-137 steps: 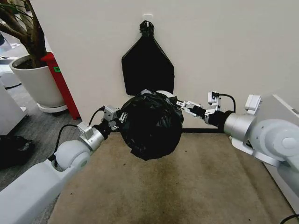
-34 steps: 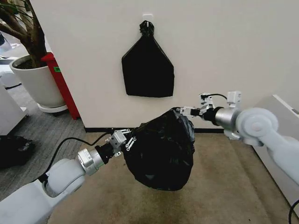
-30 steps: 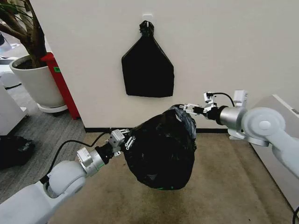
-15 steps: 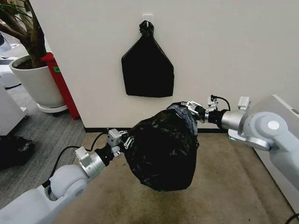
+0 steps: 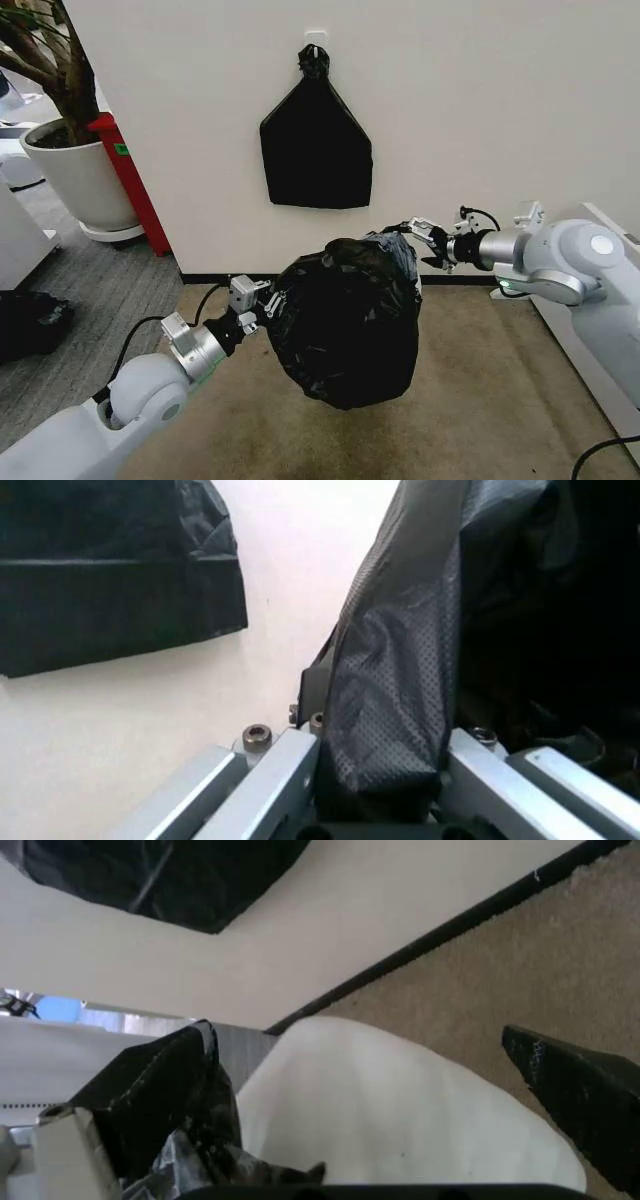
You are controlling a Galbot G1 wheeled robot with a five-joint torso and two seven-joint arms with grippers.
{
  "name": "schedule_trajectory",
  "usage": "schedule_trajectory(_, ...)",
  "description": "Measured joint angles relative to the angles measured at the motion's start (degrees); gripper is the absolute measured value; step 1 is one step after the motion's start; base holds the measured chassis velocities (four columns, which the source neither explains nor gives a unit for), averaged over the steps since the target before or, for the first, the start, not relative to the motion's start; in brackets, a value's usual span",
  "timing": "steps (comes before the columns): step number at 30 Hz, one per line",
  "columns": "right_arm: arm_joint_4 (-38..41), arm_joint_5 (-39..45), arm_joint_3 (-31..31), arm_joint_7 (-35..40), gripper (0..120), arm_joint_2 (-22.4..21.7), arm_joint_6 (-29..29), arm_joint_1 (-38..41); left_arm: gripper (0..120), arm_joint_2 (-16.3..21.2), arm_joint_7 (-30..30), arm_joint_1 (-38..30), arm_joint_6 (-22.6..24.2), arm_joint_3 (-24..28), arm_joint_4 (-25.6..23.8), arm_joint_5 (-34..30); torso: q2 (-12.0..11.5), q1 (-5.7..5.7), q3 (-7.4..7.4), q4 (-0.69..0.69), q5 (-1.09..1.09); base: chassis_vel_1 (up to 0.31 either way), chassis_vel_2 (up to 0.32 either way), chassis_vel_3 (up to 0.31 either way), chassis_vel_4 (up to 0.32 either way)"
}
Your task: Place the garbage bag over the trash bin.
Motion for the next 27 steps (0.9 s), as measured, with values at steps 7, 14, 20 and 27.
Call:
schedule_trajectory(7, -0.03, -1.27, 2.93, -0.75, 100, 0.0, -0.09, -2.73, 1, -0.35, -1.34, 0.11, 0.87, -0.29, -0.36, -4.09, 0.0, 0.0, 0.0, 0.0, 0.01, 0.0, 0.0, 0.0, 0.0)
schedule_trajectory(14, -0.1, -1.26, 7.6, -0.91, 100, 0.59, 0.06, -6.23, 1, -0.62, -2.13, 1.26, 1.26, -0.39, -0.71, -6.0, 0.0, 0.0, 0.0, 0.0, 0.01, 0.0, 0.0, 0.0, 0.0)
schedule_trajectory(20, -0.07, -1.18, 10.48, -0.91, 100, 0.84, 0.09, -9.16, 1, -0.57, -2.57, 1.57, 1.74, -0.42, -0.94, -7.47, 0.0, 0.0, 0.0, -0.01, 0.01, 0.0, 0.0, 0.0, 0.0)
schedule_trajectory(27, 2.81, -7.06, 13.15, -3.76, 100, 0.84, -2.37, -14.36, 1, -1.85, -7.66, 0.88, 3.91, -0.11, -1.74, -13.22, 0.0, 0.0, 0.0, -0.01, 0.0, 0.0, 0.0, 0.0, 0.0)
